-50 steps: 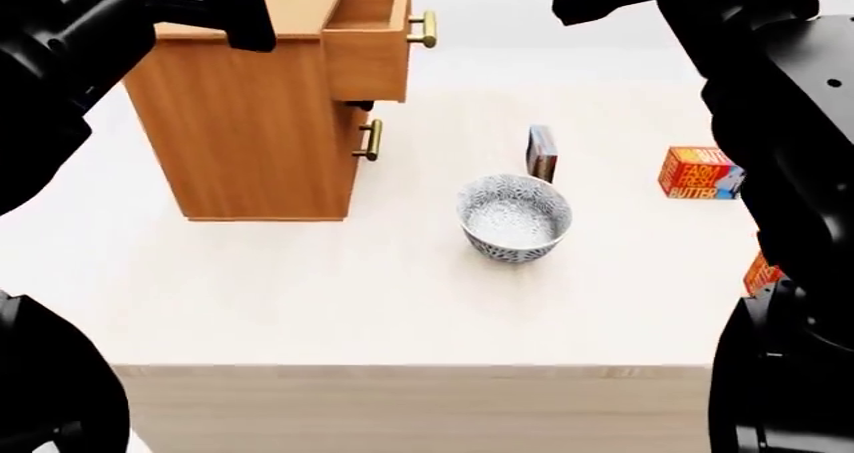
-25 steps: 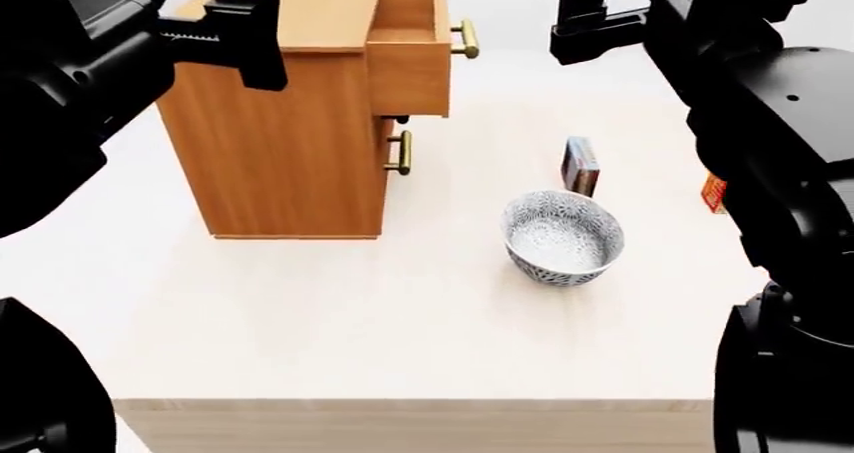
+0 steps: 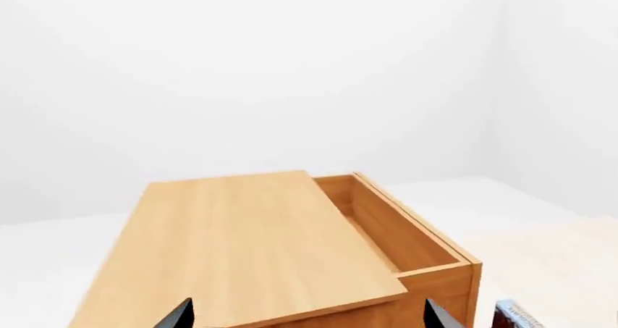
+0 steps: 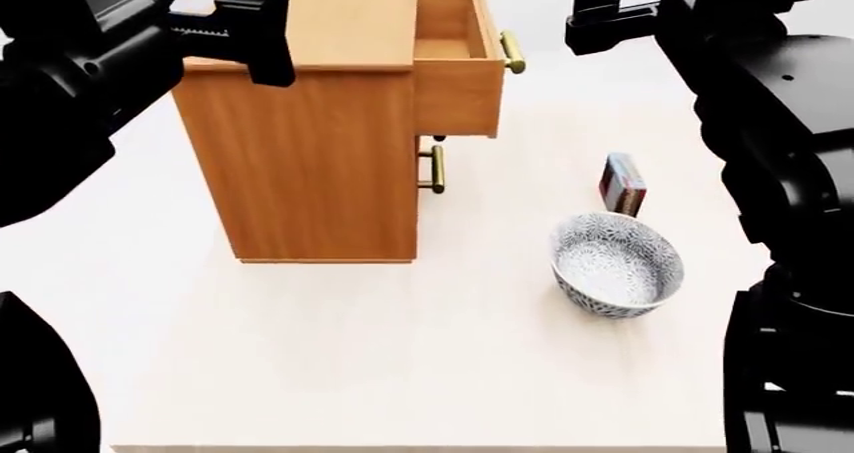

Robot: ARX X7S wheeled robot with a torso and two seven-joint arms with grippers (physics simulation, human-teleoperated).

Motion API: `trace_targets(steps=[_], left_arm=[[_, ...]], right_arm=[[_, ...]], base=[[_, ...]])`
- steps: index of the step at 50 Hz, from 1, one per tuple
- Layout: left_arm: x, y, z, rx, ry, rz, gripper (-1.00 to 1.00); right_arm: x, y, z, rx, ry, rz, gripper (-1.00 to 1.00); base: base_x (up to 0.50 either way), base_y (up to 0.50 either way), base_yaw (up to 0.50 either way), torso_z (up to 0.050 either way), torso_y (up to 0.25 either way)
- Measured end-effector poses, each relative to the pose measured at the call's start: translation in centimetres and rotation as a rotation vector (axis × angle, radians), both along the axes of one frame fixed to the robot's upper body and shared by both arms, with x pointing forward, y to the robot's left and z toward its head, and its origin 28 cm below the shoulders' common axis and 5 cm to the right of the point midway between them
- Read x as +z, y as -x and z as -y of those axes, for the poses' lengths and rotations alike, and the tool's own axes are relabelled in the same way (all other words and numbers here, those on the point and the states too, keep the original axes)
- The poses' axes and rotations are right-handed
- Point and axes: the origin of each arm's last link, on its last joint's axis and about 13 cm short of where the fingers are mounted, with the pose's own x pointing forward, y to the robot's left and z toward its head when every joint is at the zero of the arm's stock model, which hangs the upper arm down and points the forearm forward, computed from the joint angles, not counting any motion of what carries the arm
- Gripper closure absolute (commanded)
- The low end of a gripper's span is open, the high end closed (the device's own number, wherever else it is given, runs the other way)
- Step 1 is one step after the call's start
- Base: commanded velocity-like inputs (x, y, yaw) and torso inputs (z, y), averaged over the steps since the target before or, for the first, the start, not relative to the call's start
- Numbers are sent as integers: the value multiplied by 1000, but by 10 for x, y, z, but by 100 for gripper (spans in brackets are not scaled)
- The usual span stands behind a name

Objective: Put the chocolate pudding in the top drawer of the cabinet and close it.

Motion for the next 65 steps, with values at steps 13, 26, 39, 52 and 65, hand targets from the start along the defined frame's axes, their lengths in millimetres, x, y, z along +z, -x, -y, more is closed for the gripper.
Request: trace_targets(steps=[13,26,39,52,65], left_arm=[[1,-2,0,-4,2,3,-100],[1,-1,0,-4,6,6,-100],[1,0,-1,1,11,8,-100],[1,2,-1,-3,16,11,-100],[8,9,-3,0,34,23,-100]], right_arm=[[7,-2,3,-13,5,13,-100],[11,-1,5,-16,11,19,-100],[11,-2,3,1,18,16,-100],[11,-3,2,7,22,8,-100],[30,-19,-8,70,-5,-73,-100]], base=[[221,22,0,0,0],[276,0,0,0,1],[233,-218,0,0,0],[126,-228,0,0,1],[0,0,0,0,0]])
